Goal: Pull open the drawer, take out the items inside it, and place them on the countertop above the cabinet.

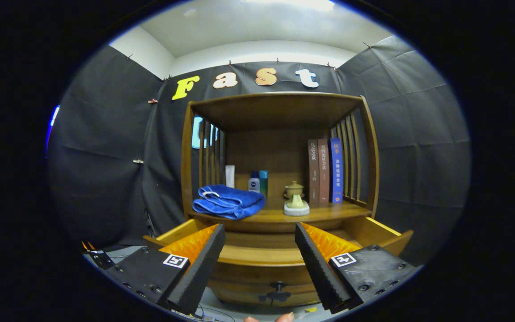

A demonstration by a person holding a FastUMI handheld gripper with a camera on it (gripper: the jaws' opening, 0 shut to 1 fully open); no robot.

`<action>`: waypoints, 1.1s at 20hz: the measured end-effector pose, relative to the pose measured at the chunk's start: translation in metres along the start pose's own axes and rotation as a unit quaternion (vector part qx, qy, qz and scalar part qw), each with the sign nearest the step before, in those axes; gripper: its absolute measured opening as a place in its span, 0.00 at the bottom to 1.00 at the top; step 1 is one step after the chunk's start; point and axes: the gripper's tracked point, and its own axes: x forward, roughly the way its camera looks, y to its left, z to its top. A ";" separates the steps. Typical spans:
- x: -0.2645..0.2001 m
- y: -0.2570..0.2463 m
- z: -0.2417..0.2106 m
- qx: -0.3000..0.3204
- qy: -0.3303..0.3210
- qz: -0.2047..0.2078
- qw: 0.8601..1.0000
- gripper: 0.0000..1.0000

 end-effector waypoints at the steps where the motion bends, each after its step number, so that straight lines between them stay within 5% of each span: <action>1: -0.003 -0.001 -0.013 0.002 0.007 -0.004 1.000 1.00; 12: 0.008 -0.026 -0.113 0.005 0.085 -0.038 0.996 0.99; 22: 0.024 -0.025 -0.115 0.004 0.084 -0.049 0.995 0.99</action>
